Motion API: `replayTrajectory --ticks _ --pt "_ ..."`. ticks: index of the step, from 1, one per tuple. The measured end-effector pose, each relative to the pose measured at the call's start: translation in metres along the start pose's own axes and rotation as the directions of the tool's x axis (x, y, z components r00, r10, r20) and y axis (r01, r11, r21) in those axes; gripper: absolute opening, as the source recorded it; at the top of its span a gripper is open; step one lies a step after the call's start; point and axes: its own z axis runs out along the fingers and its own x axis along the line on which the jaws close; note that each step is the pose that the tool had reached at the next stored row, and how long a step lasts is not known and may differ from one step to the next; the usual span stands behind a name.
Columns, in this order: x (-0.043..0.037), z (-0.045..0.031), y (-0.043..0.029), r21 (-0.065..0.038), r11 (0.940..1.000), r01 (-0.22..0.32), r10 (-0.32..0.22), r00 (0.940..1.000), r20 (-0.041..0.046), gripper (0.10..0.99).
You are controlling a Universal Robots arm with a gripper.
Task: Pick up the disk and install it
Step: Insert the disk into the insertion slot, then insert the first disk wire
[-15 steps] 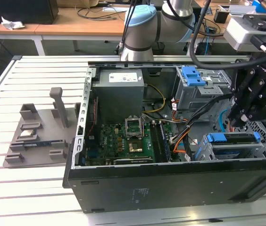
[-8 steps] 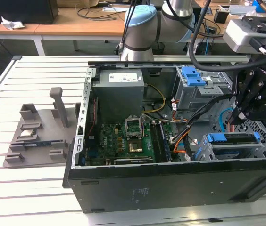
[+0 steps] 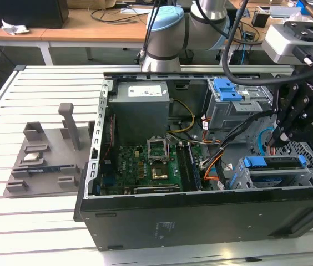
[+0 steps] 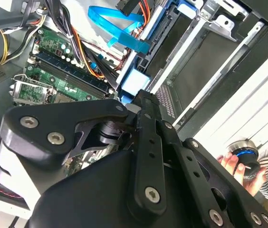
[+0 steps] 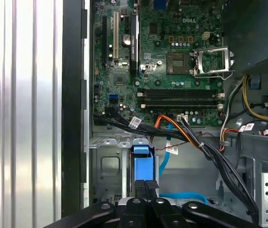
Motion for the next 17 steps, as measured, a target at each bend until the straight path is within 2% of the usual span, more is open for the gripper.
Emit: replayTrajectory --ticks 8,10,12,15,17 --pt "0.0 0.0024 -0.0001 0.0 1.0 0.0 0.0 1.0 0.0 0.106" --pt "0.0001 0.0025 -0.0022 0.0 1.0 0.0 0.0 1.0 0.0002 0.106" --pt "-0.0003 0.0022 -0.0071 0.0 1.0 0.0 0.0 1.0 0.0 0.106" --pt "-0.0035 0.0015 -0.0237 0.0 1.0 0.0 0.0 1.0 -0.001 0.106" --pt "-0.0083 0.001 -0.0391 0.0 1.0 0.0 0.0 1.0 -0.0019 0.106"
